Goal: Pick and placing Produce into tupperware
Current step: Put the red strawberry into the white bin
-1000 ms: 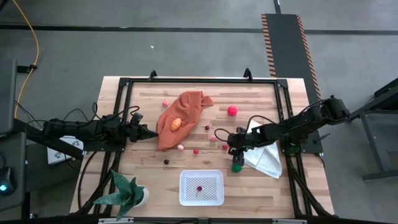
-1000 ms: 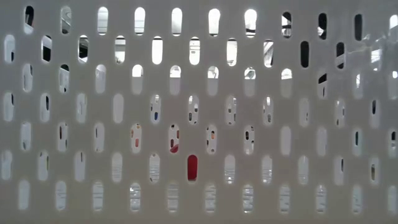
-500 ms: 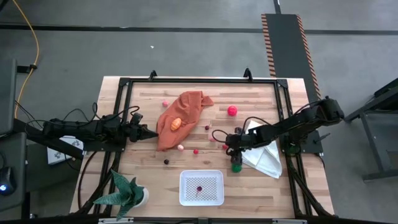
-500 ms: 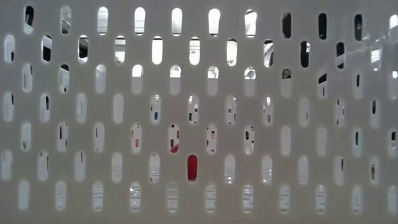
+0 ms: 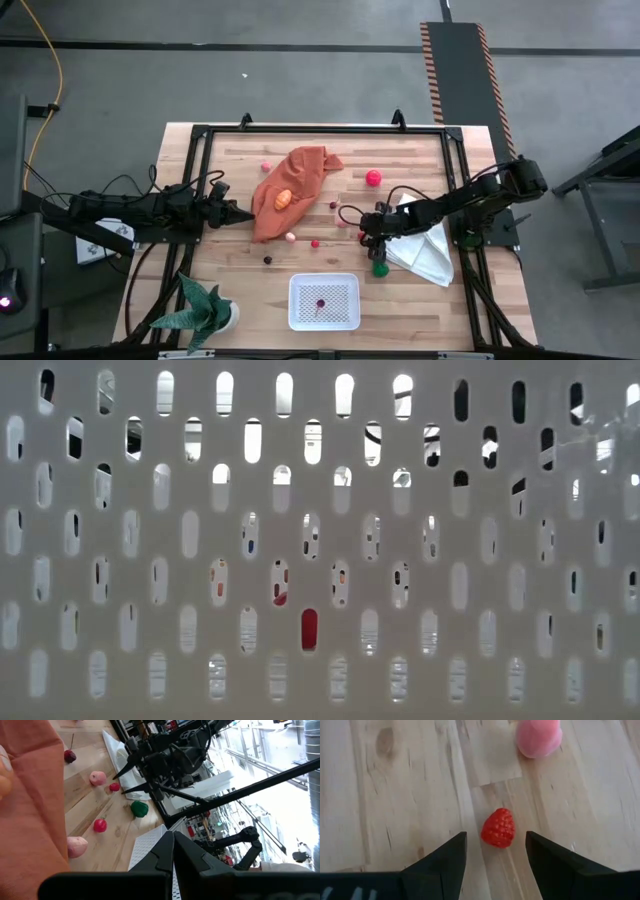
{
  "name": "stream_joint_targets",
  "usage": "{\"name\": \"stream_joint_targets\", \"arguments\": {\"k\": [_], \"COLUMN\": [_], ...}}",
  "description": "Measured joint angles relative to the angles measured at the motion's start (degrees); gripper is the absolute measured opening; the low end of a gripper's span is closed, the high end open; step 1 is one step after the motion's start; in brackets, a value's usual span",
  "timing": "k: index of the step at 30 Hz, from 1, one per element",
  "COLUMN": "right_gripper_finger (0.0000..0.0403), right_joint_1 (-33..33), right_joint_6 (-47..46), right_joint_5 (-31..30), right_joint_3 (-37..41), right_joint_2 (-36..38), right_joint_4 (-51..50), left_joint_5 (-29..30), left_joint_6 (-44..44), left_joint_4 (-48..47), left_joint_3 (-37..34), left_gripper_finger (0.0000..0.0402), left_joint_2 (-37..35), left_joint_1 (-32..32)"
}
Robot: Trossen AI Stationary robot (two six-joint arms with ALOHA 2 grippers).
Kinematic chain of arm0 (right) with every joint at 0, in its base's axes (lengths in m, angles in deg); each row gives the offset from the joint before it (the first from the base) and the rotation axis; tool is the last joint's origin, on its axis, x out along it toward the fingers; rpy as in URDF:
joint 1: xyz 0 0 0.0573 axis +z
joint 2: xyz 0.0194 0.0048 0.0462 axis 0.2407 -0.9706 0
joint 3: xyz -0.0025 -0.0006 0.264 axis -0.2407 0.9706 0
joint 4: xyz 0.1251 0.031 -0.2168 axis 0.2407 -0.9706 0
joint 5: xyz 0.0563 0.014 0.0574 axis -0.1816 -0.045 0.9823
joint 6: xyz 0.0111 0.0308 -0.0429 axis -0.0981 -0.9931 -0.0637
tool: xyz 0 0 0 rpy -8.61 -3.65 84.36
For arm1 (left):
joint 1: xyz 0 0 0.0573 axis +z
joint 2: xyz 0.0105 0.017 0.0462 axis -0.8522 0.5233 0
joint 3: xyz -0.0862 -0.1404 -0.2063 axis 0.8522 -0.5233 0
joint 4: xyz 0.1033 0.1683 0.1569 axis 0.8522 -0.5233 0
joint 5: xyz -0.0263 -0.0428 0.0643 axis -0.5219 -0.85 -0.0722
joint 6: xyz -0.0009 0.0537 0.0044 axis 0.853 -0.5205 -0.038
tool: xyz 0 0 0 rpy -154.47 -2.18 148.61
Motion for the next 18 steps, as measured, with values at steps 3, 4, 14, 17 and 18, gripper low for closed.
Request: {"name": "stream_joint_targets", "arguments": {"k": [3,4,14,17,18], "right_gripper_finger": [0.0195,0.0195,0.0174,0.0162,0.0160], "right_joint_1": [0.00,0.00,-1.05,-1.01,-1.01], "right_joint_6": [0.02,0.05,0.42,0.45,0.45], "right_joint_5": [0.00,0.00,0.00,0.20,0.22], "right_joint_3": [-0.02,-0.02,-0.02,-0.02,-0.02], "right_joint_2": [-0.55,-0.56,-0.53,-0.53,-0.53], "right_joint_4": [0.50,0.53,0.86,0.86,0.87], "left_joint_5": [0.00,0.00,0.00,0.00,0.00], "left_joint_6": [0.02,0.00,0.01,0.02,0.00], "left_joint_4": [0.00,-0.01,0.00,0.00,-0.01], "left_joint_3": [0.00,0.00,0.00,0.00,0.00], "left_gripper_finger": [0.0001,0.0001,0.0001,0.0001,0.0001], "left_joint_2": [0.01,0.01,0.00,-0.01,0.01], "left_joint_1": [0.00,0.00,0.00,0.00,0.00]}}
